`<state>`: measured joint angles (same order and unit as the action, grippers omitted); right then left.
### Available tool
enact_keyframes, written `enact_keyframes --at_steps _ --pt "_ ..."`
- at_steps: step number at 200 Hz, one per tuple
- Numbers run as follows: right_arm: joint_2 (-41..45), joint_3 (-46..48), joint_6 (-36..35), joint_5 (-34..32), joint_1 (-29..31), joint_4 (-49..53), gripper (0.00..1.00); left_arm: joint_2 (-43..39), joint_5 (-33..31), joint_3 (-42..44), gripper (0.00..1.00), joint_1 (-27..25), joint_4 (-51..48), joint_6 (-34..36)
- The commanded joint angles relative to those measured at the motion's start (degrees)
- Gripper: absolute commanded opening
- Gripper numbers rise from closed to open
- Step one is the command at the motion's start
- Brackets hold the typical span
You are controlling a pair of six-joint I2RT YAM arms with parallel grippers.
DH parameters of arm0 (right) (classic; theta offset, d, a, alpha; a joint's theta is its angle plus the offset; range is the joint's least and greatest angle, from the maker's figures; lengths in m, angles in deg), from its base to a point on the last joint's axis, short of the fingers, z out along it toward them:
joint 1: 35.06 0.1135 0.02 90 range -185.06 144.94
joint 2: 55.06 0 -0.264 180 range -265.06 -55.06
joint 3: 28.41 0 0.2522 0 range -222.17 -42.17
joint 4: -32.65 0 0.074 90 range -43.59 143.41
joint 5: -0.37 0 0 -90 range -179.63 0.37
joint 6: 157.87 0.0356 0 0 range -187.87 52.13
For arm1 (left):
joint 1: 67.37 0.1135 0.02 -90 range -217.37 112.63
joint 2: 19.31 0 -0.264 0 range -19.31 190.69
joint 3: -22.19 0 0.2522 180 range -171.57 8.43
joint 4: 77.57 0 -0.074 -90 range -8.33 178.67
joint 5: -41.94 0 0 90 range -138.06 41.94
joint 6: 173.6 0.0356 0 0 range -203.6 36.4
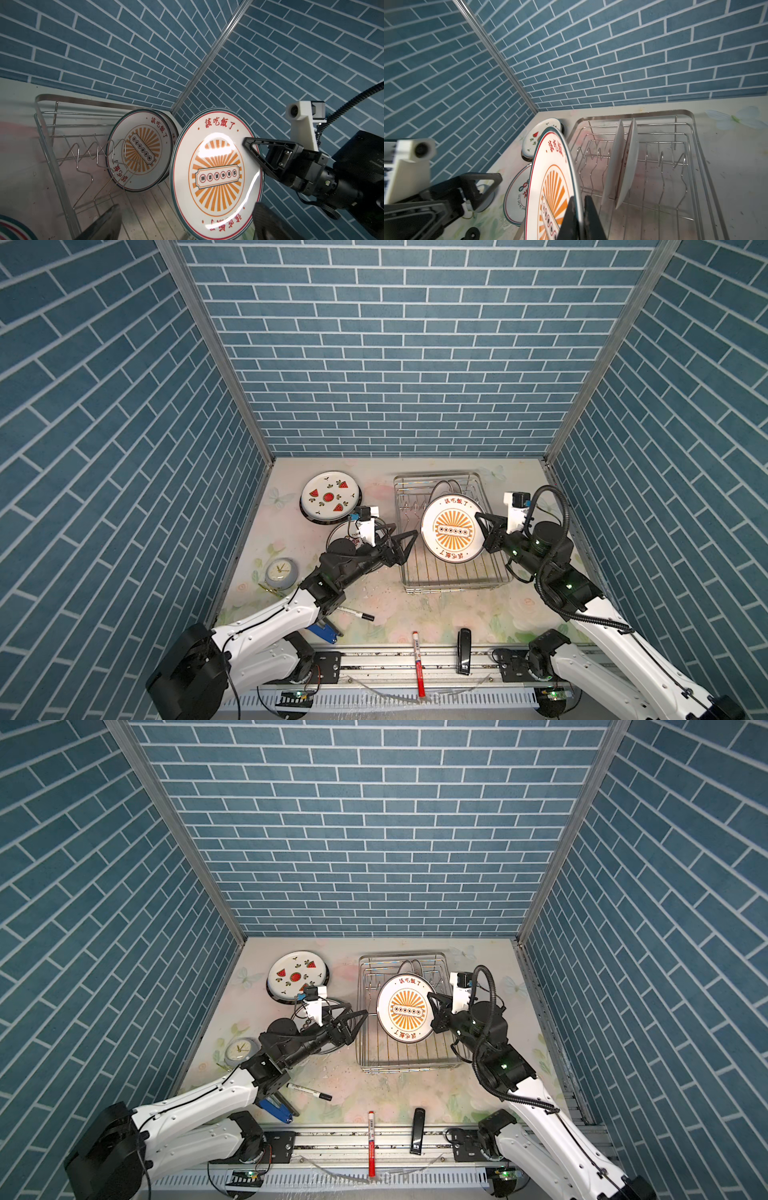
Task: Unload the plates from the dish rack
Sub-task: 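Lift the sunburst plate up out of the rack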
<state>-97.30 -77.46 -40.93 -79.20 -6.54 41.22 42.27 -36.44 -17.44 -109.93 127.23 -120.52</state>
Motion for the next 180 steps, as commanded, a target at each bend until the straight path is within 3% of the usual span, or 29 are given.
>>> enact_keyframes --at_steps 1,37,69,80,116,180 --pt "1.4 1.6 6.3 10.6 -2.6 -8.4 0.00 1.9 1.4 -2.7 0.99 -0.6 -1.0 -0.6" --pt "-1.1 3.6 13.4 21.3 -8.3 -16.2 0.00 4.7 4.9 -3.7 0.95 -1.6 3.0 -2.3" --pt "-4.6 5.7 19.4 28.4 -12.2 -25.0 0.00 5.7 4.7 -3.2 0.64 -1.7 4.8 -3.6" --pt "-6.1 5.8 20.6 30.4 -12.8 -27.0 0.00 5.8 4.7 -3.2 0.62 -1.8 4.8 -3.6" --pt "-8.6 5.9 21.0 31.8 -13.2 -28.8 0.00 6.9 4.6 -4.4 0.60 -2.1 4.6 -3.6" --pt "-9.6 6.1 19.0 31.8 -13.3 -28.6 0.00 11.0 3.5 -4.7 0.43 -2.9 8.2 -6.5"
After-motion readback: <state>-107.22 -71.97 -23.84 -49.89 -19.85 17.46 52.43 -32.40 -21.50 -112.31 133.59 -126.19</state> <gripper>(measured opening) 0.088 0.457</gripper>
